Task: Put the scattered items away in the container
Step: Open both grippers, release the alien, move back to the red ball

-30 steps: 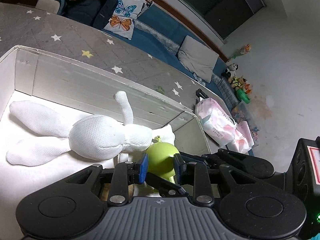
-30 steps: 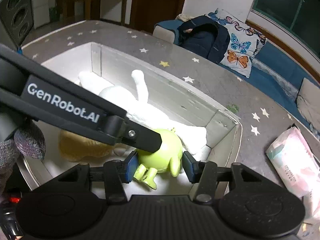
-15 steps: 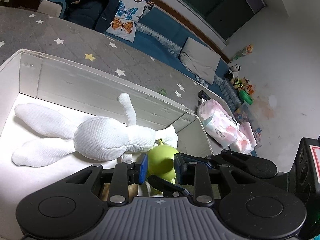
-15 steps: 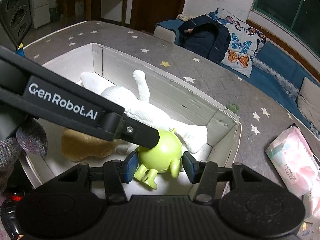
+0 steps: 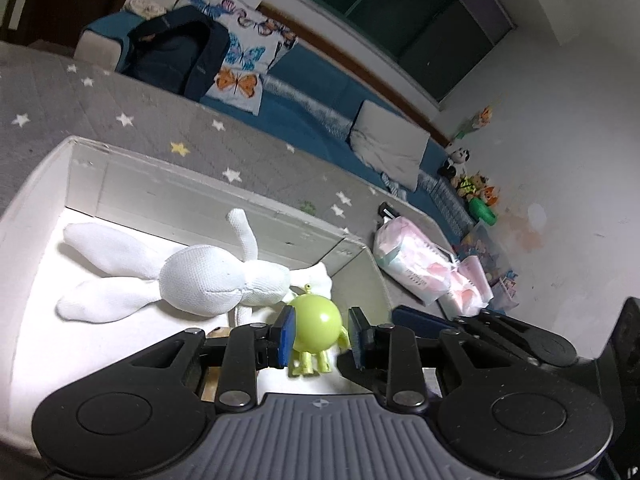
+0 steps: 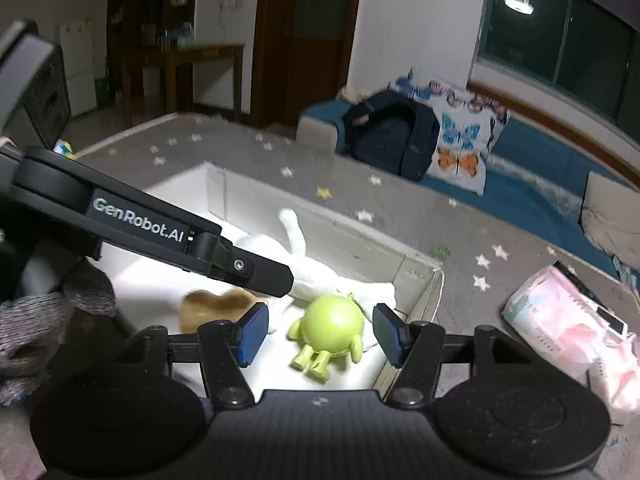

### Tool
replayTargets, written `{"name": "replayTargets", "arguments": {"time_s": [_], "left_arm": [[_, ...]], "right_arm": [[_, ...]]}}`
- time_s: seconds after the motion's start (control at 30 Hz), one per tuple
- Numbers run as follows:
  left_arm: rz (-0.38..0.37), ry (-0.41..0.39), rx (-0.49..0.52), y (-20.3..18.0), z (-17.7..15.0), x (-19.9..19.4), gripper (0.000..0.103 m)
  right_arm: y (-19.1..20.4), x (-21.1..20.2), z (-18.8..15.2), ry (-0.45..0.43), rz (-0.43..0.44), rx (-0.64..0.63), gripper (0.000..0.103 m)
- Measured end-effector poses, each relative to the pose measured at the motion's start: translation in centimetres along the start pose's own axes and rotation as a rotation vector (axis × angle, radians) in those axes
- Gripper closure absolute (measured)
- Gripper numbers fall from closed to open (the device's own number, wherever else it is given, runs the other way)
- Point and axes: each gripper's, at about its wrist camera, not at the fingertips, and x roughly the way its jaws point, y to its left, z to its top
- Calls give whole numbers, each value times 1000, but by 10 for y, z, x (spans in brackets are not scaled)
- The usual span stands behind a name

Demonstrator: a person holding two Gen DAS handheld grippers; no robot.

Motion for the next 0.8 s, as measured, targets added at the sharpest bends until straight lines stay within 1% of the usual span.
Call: {"name": "replayTargets", "arguments": {"time_s": [0.17, 0.33, 0.53, 0.6, 0.63, 0.8], "left_arm": [[-1, -36, 18, -10, -14, -23, 72], [-8, -67, 38, -18, -33, -45, 72], [-18, -79, 45, -23, -59, -62, 72], [-17, -76, 44, -23, -66, -66, 72], [-19, -75, 39, -22, -69, -67, 72], [-18, -41, 14, -16, -82, -67, 72]], "right_arm": [[10, -35, -9, -69, 0, 3, 44], [19, -65, -29, -113, 0, 14, 44], [23, -82, -53, -112, -4, 50, 43], [27, -85, -63, -105, 1, 58, 41], [29, -87, -68, -98, 8, 63, 38], [40, -87, -91, -73, 45, 101, 37]]}}
